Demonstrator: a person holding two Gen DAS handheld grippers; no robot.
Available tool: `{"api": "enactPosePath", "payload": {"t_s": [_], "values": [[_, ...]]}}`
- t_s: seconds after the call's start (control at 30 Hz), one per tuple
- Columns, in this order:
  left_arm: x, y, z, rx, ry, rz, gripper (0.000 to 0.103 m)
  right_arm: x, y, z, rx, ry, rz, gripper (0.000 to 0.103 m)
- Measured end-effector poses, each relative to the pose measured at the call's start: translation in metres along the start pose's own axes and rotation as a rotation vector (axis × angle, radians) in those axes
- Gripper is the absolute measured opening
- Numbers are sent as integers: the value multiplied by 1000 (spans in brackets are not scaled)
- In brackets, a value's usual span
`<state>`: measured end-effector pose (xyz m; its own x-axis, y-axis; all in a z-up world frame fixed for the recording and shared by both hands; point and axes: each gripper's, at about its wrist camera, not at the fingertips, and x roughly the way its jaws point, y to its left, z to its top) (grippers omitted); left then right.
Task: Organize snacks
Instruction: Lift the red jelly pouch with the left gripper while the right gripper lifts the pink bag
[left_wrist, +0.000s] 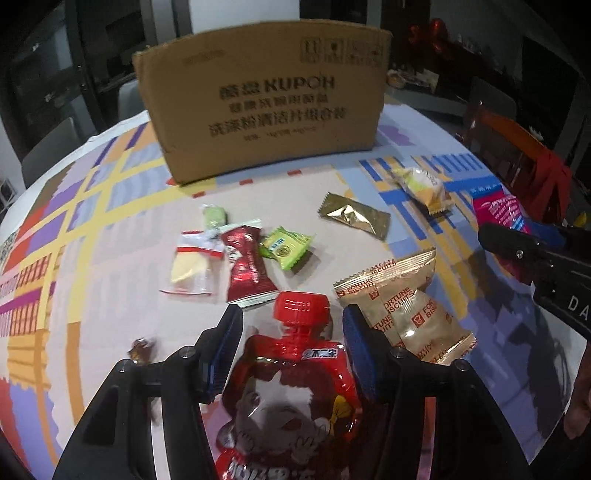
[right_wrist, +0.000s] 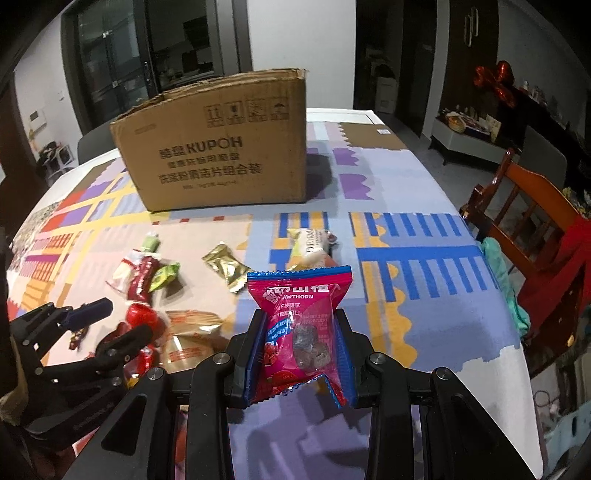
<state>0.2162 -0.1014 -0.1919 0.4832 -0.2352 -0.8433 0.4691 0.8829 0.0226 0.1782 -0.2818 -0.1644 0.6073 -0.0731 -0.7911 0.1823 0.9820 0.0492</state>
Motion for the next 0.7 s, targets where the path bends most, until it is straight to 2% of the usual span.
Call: {"api": "enactPosePath", "payload": {"t_s": [0.2,0.3,0.37,0.7], "values": [[17,-6,4,12,31,-3,51,9,-5,0,10,17,-3,36],[20,-5,7,6,31,-10,43,14,-8,1,16,27,-2,36],[21,-3,8,3,31,-14,32,17,-8,0,20,33,2,36],[9,0,10,-20,13,-7,32,19,-7,1,23,31,14,36]]}}
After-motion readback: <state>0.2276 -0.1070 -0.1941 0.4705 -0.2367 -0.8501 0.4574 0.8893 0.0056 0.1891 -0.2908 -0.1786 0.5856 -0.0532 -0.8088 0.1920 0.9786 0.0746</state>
